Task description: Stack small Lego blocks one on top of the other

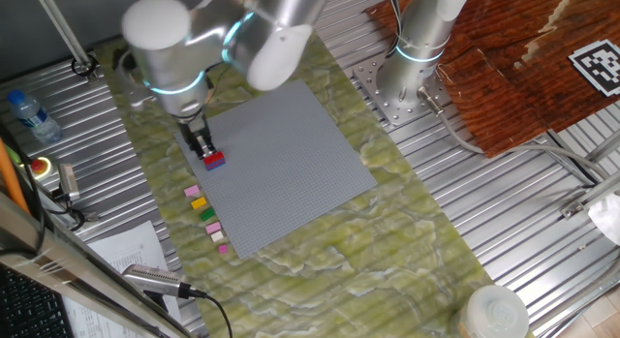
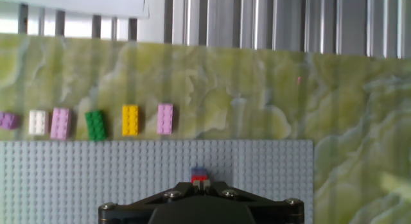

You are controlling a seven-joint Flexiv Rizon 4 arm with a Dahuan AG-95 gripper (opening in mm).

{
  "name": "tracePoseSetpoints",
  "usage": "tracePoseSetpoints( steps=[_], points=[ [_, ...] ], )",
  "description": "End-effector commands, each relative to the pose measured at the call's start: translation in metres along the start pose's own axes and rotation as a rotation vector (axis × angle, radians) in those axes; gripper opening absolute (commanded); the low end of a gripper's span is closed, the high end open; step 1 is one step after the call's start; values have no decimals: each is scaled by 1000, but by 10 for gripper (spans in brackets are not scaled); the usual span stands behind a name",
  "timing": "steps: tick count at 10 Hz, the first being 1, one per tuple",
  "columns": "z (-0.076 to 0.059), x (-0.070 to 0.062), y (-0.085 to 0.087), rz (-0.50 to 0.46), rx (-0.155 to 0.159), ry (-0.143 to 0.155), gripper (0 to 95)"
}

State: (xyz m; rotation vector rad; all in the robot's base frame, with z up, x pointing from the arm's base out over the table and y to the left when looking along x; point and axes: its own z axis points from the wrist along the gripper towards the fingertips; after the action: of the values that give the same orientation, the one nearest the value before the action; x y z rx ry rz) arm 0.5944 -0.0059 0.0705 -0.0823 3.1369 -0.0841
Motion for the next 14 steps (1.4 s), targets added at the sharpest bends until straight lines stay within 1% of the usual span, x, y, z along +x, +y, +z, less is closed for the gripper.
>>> tracePoseSetpoints(
  steps=[1,3,5,9,10,12,14],
  points=[
    [7,2,-1,-2,1,-2,0],
    [13,2,2,-3,0,3,0],
    [17,5,6,1,1,5,0],
    [19,5,5,-2,3,15,0],
    [22,7,4,-6,4,15,0],
    [32,5,2,-6,4,14,0],
    [38,3,2,-4,-5,12,0]
  ],
)
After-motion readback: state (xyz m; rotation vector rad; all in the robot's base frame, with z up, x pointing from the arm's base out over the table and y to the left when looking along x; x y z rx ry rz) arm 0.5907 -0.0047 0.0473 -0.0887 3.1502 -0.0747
